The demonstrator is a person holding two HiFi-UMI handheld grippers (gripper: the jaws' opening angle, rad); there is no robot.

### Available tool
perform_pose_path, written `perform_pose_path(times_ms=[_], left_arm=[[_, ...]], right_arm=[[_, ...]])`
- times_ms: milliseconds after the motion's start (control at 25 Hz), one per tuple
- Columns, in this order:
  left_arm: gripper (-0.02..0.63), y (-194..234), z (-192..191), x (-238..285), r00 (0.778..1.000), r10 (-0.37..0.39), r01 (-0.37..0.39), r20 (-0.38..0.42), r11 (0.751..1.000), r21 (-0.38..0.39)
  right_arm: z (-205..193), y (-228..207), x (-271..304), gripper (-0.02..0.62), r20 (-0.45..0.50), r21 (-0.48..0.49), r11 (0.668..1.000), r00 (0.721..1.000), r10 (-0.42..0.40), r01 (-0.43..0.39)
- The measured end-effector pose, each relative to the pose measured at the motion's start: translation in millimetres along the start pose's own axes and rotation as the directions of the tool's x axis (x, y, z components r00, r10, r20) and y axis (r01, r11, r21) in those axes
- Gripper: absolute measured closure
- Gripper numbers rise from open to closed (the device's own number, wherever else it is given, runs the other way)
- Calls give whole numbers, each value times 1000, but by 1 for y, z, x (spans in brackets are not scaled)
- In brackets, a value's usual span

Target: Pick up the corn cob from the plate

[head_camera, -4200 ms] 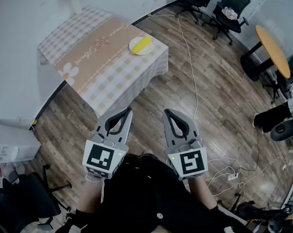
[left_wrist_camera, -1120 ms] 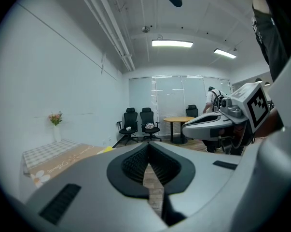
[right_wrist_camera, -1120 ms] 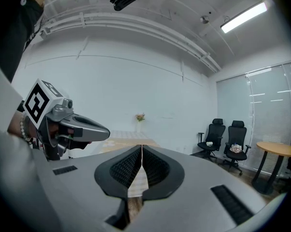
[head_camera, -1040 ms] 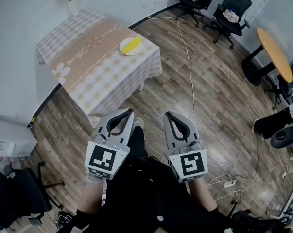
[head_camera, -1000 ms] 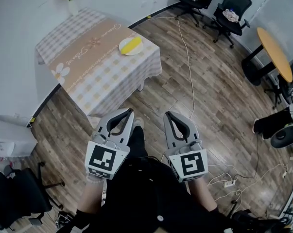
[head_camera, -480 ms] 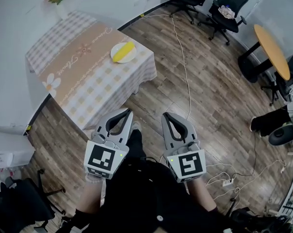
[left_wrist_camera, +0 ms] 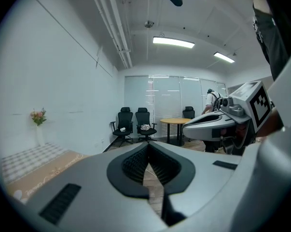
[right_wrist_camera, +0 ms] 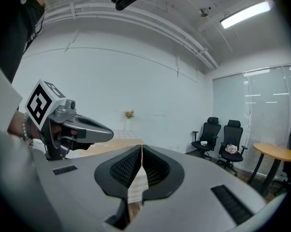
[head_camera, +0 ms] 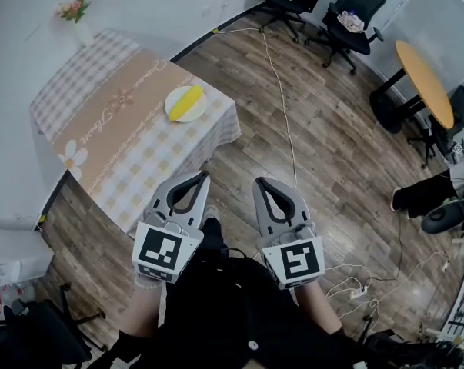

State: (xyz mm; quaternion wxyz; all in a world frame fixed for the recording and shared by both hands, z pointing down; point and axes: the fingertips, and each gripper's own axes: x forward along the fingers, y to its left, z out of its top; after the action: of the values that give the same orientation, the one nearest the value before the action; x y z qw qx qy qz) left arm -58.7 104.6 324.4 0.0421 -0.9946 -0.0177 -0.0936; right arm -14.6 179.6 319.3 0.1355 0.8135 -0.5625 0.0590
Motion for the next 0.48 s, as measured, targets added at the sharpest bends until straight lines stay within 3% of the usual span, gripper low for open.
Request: perform_pose_path(times_ms=[480], left_arm=[[592, 54, 10, 58, 1000, -18, 18, 0, 1000, 2]], right_arm=[[18, -35, 67, 554, -16, -4, 1000, 1000, 4, -4]])
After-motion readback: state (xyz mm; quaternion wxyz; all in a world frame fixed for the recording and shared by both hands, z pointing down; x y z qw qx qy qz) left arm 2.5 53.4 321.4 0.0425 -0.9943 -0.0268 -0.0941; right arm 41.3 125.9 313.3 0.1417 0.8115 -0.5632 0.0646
